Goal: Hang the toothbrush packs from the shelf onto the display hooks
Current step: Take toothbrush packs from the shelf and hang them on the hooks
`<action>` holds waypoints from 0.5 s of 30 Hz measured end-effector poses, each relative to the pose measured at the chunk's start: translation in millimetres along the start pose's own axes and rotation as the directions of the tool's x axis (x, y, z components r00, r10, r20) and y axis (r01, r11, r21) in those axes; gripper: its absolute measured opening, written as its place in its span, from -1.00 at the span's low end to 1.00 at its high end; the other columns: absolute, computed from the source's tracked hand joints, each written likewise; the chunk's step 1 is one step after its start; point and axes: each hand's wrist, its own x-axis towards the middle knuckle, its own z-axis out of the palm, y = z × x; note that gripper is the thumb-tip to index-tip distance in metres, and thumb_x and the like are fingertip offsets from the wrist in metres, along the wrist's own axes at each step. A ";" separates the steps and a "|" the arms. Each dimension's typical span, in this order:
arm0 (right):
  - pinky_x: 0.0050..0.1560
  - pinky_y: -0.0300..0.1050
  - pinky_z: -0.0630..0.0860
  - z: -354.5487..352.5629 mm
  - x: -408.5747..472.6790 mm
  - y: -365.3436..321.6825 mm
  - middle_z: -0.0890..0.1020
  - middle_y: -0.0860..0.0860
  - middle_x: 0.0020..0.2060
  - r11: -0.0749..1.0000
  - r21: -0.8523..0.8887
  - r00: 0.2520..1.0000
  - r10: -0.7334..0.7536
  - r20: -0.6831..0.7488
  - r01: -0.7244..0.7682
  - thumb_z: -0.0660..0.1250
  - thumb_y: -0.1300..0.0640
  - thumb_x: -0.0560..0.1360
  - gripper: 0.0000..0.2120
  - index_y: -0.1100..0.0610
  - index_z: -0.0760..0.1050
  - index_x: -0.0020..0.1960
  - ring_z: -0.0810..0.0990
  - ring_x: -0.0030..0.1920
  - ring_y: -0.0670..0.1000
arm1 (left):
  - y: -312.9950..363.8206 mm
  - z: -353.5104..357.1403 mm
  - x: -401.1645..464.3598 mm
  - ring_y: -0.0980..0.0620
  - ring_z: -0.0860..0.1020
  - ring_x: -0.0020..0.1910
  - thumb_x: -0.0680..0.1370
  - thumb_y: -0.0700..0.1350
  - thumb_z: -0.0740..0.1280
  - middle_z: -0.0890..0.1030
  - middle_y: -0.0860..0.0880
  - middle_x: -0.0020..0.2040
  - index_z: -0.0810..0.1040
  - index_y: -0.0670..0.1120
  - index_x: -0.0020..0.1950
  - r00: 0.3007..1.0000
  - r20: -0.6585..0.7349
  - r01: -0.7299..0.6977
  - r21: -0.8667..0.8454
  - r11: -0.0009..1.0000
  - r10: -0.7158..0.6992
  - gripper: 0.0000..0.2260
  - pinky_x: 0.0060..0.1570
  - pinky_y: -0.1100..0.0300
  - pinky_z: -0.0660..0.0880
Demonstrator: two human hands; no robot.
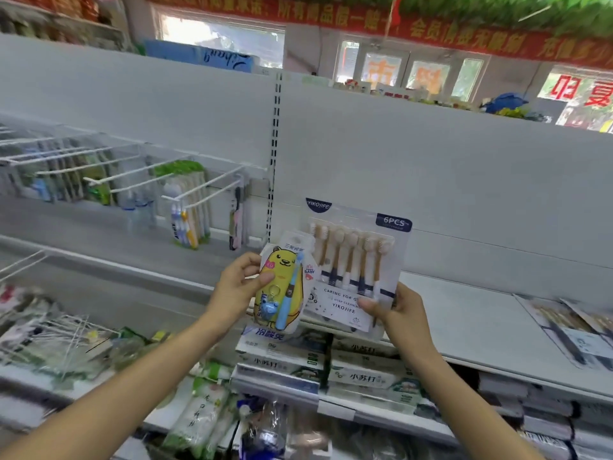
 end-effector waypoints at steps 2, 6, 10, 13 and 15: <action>-0.02 0.05 0.67 19.7 -3.8 -4.5 0.75 0.01 -0.08 1.000 0.008 0.999 0.007 0.036 -0.007 0.48 0.33 0.43 -0.77 0.13 0.64 0.04 0.73 -0.04 0.01 | 1.5 -20.2 -13.2 0.02 0.70 -0.08 0.53 -0.30 0.38 0.73 -0.05 -0.04 0.52 -0.22 0.10 0.999 -0.032 0.007 -0.006 1.000 -0.008 -0.83 -0.09 0.24 0.61; 0.05 0.18 0.64 64.0 -17.9 -9.6 0.75 0.01 -0.06 0.999 0.025 0.996 0.029 0.079 -0.031 0.49 0.33 0.43 -0.76 0.10 0.65 0.04 0.73 -0.03 0.04 | 3.2 -66.3 -32.1 0.00 0.70 -0.11 0.51 -0.38 0.37 0.73 -0.08 -0.06 0.51 -0.23 0.10 0.999 -0.028 0.028 -0.028 0.999 -0.029 -0.80 -0.12 0.19 0.64; 0.07 0.21 0.63 111.5 -27.8 -19.1 0.75 -0.02 -0.07 1.000 -0.004 0.994 0.017 0.104 -0.017 0.49 0.30 0.43 -0.76 0.04 0.65 0.03 0.73 -0.03 0.03 | 4.1 -121.5 -40.7 -0.07 0.70 -0.06 0.52 -0.35 0.37 0.72 -0.17 0.00 0.55 -0.27 0.16 1.000 -0.013 0.018 -0.026 0.999 -0.018 -0.78 -0.07 0.17 0.63; 0.06 0.20 0.64 154.4 -30.1 -25.1 0.75 -0.03 -0.08 1.000 -0.022 0.996 0.019 0.092 -0.017 0.50 0.29 0.43 -0.77 0.05 0.65 0.03 0.73 -0.04 0.01 | 6.1 -168.1 -41.9 -0.09 0.70 -0.03 0.52 -0.31 0.37 0.72 -0.17 0.01 0.58 -0.27 0.16 1.000 -0.014 0.012 -0.029 1.000 -0.012 -0.79 -0.04 0.18 0.62; 0.07 0.20 0.63 186.8 -31.2 -28.5 0.75 -0.02 -0.08 0.999 -0.028 0.996 0.029 0.082 -0.026 0.50 0.30 0.42 -0.76 0.08 0.65 0.04 0.73 -0.03 0.02 | 7.2 -203.6 -38.7 -0.09 0.69 -0.01 0.51 -0.27 0.38 0.72 -0.16 0.01 0.59 -0.25 0.14 1.000 -0.022 0.003 -0.035 0.999 -0.004 -0.79 -0.01 0.17 0.62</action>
